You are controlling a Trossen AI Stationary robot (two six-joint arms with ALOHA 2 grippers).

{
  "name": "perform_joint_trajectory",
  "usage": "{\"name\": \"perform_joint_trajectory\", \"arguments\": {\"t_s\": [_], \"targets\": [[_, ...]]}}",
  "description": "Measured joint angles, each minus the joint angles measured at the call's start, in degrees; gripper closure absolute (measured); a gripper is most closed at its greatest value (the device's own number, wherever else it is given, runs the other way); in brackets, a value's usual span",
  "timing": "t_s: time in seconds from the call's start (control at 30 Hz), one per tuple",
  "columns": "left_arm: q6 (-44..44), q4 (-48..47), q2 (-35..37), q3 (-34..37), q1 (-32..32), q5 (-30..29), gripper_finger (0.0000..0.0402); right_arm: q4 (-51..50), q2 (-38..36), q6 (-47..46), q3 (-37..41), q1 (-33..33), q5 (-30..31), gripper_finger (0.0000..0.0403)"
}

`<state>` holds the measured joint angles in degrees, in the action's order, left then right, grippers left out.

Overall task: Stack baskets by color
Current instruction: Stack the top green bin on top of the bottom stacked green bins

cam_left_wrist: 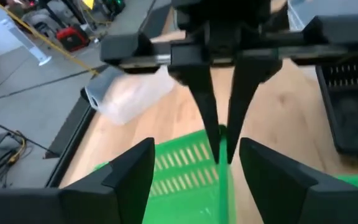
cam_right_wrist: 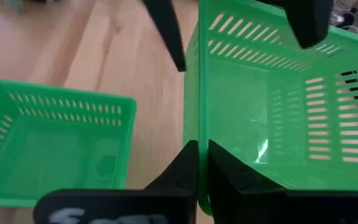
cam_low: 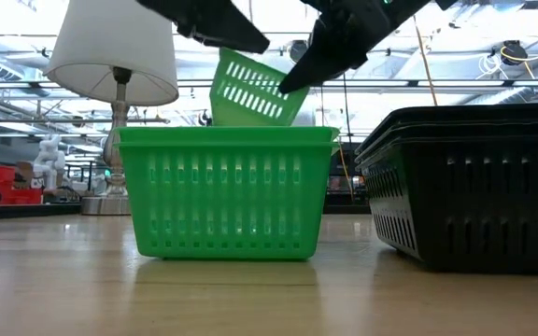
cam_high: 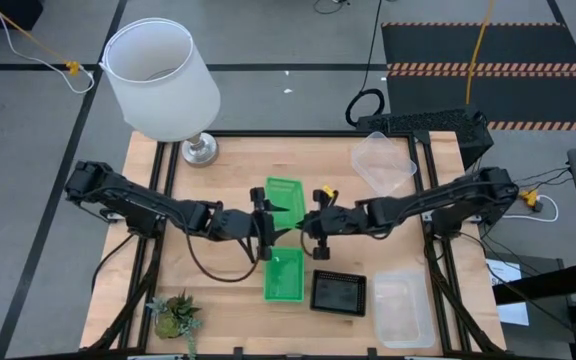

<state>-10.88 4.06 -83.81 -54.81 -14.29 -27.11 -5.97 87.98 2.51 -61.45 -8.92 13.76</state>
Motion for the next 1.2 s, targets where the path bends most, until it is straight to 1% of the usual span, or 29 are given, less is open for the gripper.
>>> {"name": "perform_joint_trajectory", "arguments": {"t_s": [0.23, 0.37, 0.47, 0.57, 0.67, 0.8, 0.97, 1.2], "targets": [[2.1, -9.7, 0.6, -0.5, 0.1, 0.1, 0.0178, -2.4, 0.0, 0.6, -0.2, -0.3, 4.1, 0.0392], [3.0, -10.9, 0.5, -0.9, 0.9, 0.1, 0.0185, -2.4, 0.0, 1.2, -0.2, -0.3, 4.2, 0.0392], [2.9, -11.2, 0.5, -0.9, 1.0, 0.4, 0.0203, -2.4, -0.1, 1.2, -0.2, -0.3, 4.2, 0.0392], [2.7, -12.2, 0.5, -0.9, 1.0, 1.4, 0.0229, -2.5, -0.1, 1.2, -0.2, -0.3, 4.0, 0.0392], [2.4, -14.5, 0.5, -1.0, 1.0, 0.8, 0.0254, -2.2, 0.0, 1.2, -0.2, -0.4, 4.0, 0.0392], [2.6, -15.9, 0.5, -1.0, 1.0, 1.2, 0.0274, -1.0, 0.0, 1.2, -0.2, -0.9, 4.0, 0.0391], [3.7, -16.5, 0.5, -1.0, 1.1, 4.1, 0.0278, 1.0, 0.0, 1.7, -0.1, -1.4, 4.0, 0.0387], [4.1, -17.1, 0.4, -0.9, 1.1, 5.2, 0.0268, 2.4, -0.2, 1.8, -0.2, -1.6, 4.4, 0.0366]]}}
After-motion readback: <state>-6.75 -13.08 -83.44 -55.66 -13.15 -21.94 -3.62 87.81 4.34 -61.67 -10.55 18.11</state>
